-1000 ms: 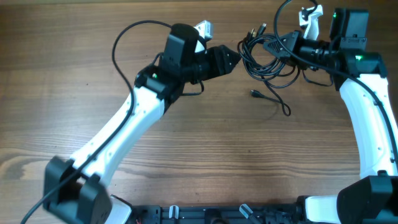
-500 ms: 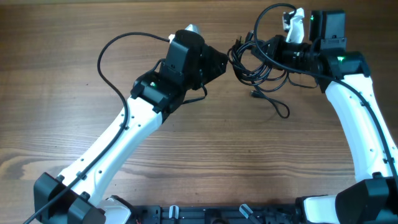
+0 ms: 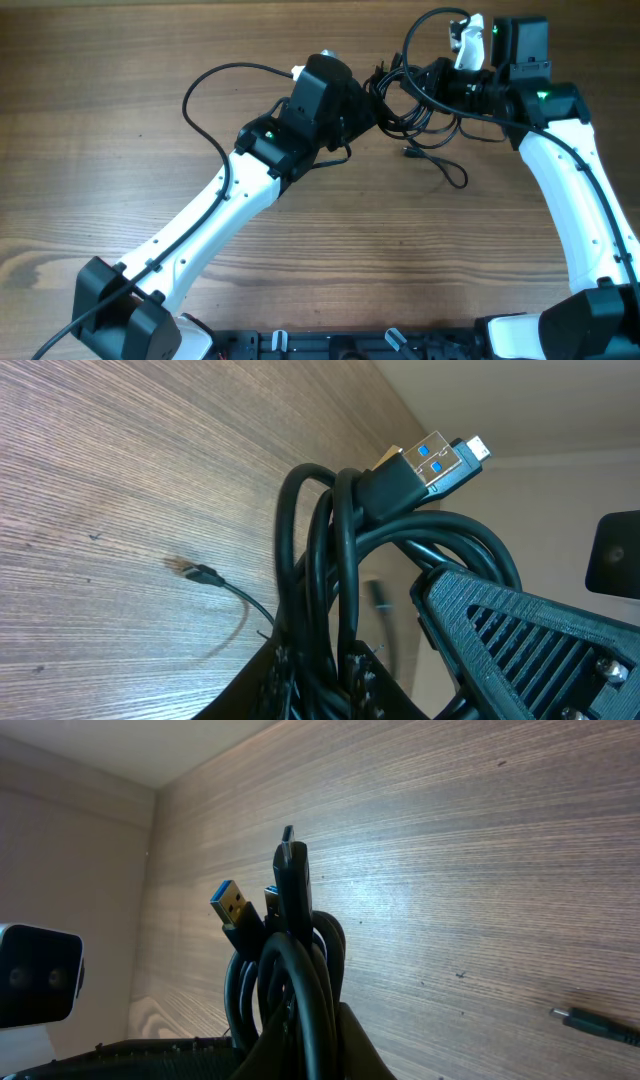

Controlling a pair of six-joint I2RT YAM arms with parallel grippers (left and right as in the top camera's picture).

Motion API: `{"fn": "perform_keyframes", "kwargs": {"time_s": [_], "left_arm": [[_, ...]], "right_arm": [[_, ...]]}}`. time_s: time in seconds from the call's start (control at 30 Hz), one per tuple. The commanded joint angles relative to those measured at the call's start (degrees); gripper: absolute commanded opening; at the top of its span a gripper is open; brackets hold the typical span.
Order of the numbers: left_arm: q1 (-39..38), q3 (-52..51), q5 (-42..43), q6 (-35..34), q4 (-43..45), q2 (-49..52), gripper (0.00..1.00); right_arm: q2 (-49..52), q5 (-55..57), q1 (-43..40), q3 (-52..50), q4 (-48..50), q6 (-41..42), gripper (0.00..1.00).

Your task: Untangle cables

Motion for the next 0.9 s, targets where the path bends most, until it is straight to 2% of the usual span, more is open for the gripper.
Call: {"fn": "perform_keyframes", "kwargs": {"time_s": [0.0,0.07,0.17,0.27,0.37,0.53,0.7,0.8,0.87], "left_arm": [[-0.33,1.14,0.28,-0.57,0.59,1.09,0.23],[-0.33,1.14,-0.61,-0.55,0.57,1.46,0.23],[0.13,1.14,-3.45,0.72,0.59,1.49,0.04],[2.95,1.14,-3.26,5.62,-0.20,1.03,0.04],[6.43,1.14,2.58,9.70,-0.63,-1.75,0.04],[17.92,1.14,14.91,10.29,-5.79,-10.29,0.04],[34.62,1.14,17.35,12.24,-13.20,-13.09,0.04],[39.78,1.14,20.87,12.22,-14.01,-13.09,0.04],[39.63,1.14,23.78,13.57,-13.94,-13.09,0.05]], "right_arm": [[0.20,-3.28,0.81,0.98,0.22,0.31,0.04],[0.20,-3.50,0.81,0.98,0.15,0.26,0.04],[0.20,-3.34,0.81,0.98,-0.59,-0.04,0.04],[0.20,-1.22,0.81,0.98,-2.32,-1.49,0.04],[0.20,2.23,0.59,0.98,-2.40,-1.49,0.04],[0.20,3.23,0.24,0.98,-2.84,-3.17,0.04],[0.20,3.23,0.20,0.98,-3.65,-4.48,0.04],[0.20,3.13,-0.35,0.98,-3.87,-4.50,0.04],[0.20,-0.72,-0.39,0.98,-2.89,-7.54,0.04]]}}
